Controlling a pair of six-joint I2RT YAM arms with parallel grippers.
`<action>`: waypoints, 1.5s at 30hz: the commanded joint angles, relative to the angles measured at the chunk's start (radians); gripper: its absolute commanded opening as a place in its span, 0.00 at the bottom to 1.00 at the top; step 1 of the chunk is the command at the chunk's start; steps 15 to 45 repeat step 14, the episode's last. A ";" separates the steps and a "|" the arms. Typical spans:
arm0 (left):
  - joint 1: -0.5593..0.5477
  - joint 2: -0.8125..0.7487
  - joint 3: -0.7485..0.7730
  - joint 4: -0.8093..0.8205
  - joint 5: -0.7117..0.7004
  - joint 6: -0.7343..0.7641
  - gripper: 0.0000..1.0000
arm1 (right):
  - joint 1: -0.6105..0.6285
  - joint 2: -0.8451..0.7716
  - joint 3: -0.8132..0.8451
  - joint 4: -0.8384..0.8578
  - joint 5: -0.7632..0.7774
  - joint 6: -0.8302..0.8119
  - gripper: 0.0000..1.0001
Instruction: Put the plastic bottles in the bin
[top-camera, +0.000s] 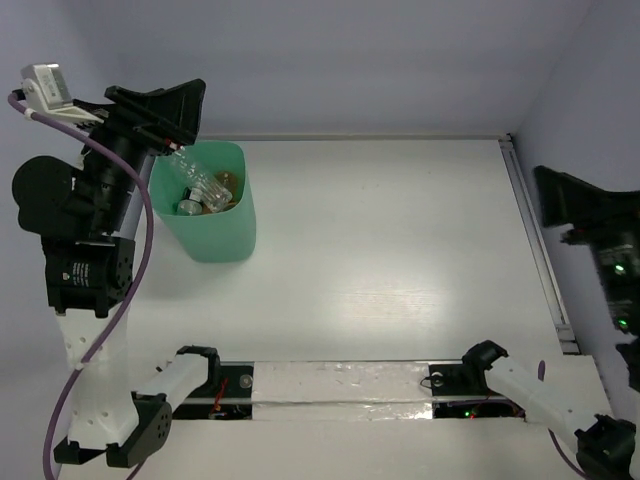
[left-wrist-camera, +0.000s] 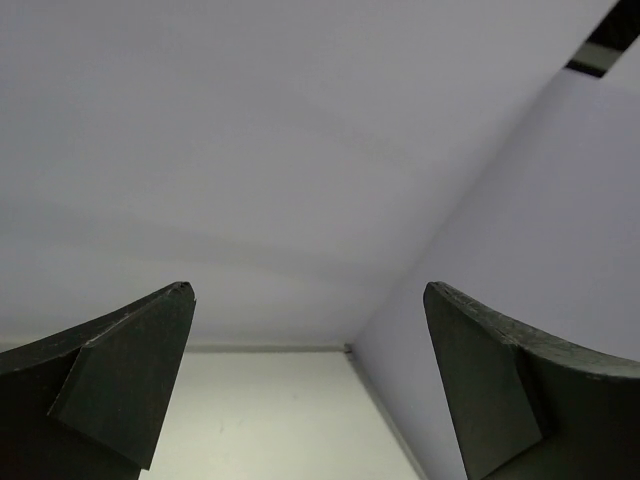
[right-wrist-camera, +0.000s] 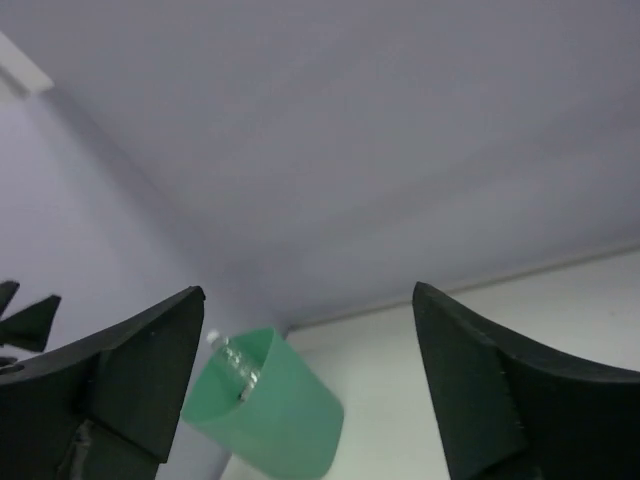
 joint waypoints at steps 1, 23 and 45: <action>0.003 -0.022 0.038 0.148 0.071 -0.068 0.99 | 0.000 -0.037 0.055 -0.004 0.095 -0.066 0.93; 0.003 -0.037 -0.177 0.076 0.166 -0.091 0.99 | 0.000 -0.081 -0.015 -0.054 0.096 -0.109 1.00; 0.003 -0.037 -0.177 0.076 0.166 -0.091 0.99 | 0.000 -0.081 -0.015 -0.054 0.096 -0.109 1.00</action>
